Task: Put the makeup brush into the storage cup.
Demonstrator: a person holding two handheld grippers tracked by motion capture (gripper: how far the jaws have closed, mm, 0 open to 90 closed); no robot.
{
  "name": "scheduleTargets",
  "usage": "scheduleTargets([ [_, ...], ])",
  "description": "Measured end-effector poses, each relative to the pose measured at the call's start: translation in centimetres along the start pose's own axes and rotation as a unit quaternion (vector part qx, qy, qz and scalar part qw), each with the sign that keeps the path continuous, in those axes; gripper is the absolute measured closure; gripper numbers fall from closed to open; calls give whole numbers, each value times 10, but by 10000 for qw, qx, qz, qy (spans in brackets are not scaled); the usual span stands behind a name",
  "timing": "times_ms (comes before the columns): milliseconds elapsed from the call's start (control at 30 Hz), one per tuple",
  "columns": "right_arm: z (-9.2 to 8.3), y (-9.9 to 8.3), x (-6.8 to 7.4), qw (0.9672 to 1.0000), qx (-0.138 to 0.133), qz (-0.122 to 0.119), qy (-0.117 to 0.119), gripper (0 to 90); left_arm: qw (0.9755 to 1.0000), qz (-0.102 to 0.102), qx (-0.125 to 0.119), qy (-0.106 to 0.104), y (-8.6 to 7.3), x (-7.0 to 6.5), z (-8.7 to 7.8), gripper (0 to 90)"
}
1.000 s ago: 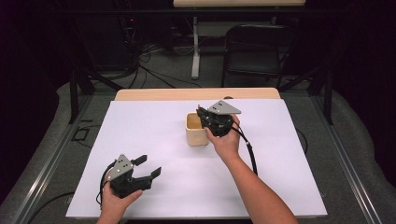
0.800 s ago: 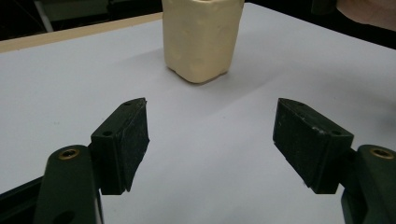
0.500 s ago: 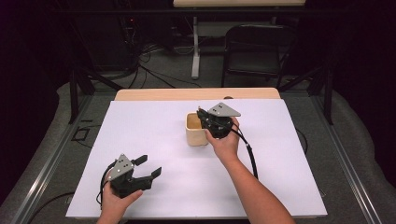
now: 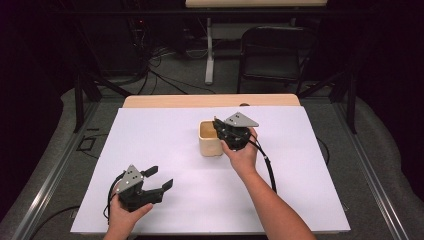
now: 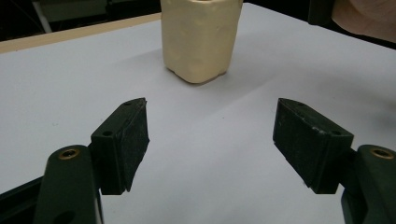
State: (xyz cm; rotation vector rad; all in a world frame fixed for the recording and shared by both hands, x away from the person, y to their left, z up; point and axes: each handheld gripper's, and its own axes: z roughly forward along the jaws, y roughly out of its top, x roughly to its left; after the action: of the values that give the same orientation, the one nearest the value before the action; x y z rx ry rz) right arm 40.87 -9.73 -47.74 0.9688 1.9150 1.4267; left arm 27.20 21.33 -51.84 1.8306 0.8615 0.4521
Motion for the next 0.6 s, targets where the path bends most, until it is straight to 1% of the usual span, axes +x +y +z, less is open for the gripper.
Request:
scheduleTargets([
  [600, 1, -2, 1, 10000, 52, -3, 76, 836, 10000, -4, -16, 18, 0, 0, -1, 271],
])
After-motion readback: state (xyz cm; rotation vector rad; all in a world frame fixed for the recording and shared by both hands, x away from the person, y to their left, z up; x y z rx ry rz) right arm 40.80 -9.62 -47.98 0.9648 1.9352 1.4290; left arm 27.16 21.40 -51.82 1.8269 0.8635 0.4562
